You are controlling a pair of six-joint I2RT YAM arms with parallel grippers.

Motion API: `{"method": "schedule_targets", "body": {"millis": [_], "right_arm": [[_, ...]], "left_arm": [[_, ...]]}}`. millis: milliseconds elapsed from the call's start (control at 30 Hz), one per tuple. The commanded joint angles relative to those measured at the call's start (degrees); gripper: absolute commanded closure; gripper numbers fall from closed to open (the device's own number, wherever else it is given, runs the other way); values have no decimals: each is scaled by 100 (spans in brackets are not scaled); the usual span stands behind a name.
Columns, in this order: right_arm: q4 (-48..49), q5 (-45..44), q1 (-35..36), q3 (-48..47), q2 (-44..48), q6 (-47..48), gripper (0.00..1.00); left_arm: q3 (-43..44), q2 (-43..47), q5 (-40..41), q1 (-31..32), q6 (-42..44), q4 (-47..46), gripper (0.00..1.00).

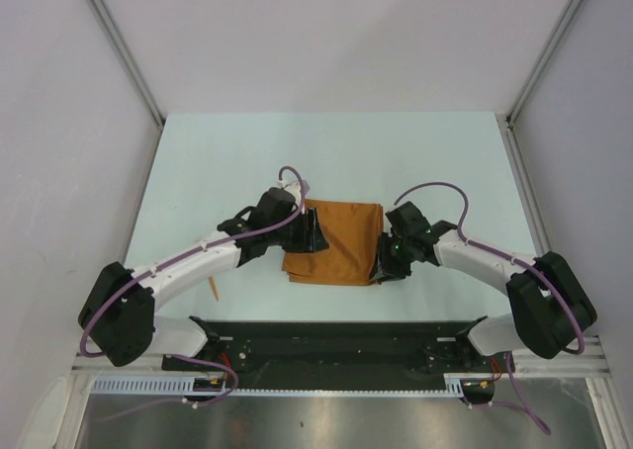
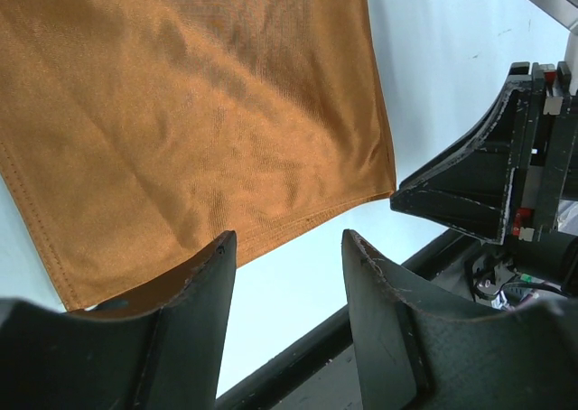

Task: Fold the napkin into a case and place the utensils inside
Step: Smooth out the lower triangle-folded napkin at the center of the board.

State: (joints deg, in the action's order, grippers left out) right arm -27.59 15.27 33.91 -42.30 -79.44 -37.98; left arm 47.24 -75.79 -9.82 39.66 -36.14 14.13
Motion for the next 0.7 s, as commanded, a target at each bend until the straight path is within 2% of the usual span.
{"method": "schedule_targets", "body": {"millis": [0,433,567,600,633,667], "right_arm": [[395,-15,28,-6,-124,-87,67],[465,-111,-25,-32,-415,1,73],[395,-156,-104,3,-388,53,83],[404,-147,-113,20,-362,54,88],[369,-147,-121,20,-336,71,96],[343,-147,-148,3,-318,71,100]], "left_arm": [[-31,187,-107,-46,-112,-183,44],[-92,275,-55,-81,-86,-112,44],[-101,293,-63,-125,-69,-121,44],[-101,284,-63,-134,-60,-121,44],[-101,284,-72,-134,-60,-121,44],[-101,293,-55,-143,-60,-112,45]]}}
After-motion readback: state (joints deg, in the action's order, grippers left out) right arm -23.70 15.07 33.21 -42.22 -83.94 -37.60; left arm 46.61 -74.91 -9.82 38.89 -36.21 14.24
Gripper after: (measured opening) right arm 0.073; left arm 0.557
